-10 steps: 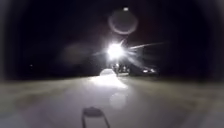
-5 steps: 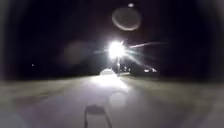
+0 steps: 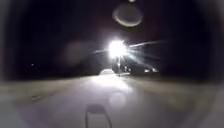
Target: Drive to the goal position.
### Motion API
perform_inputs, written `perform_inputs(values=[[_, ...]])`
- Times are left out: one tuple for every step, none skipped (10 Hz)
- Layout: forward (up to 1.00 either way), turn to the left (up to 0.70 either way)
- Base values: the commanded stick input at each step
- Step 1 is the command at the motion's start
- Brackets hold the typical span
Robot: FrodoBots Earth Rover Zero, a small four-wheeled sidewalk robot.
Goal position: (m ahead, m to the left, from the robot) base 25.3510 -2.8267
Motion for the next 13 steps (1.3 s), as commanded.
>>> perform_inputs(values=[[1.00,0.04],[1.00,0.03],[1.00,0.03],[1.00,0.04],[1.00,0.04],[1.00,0.03],[1.00,0.07],[1.00,0.11],[1.00,0.13],[1.00,0.14],[1.00,0.06],[1.00,0.05],[1.00,0.05]])
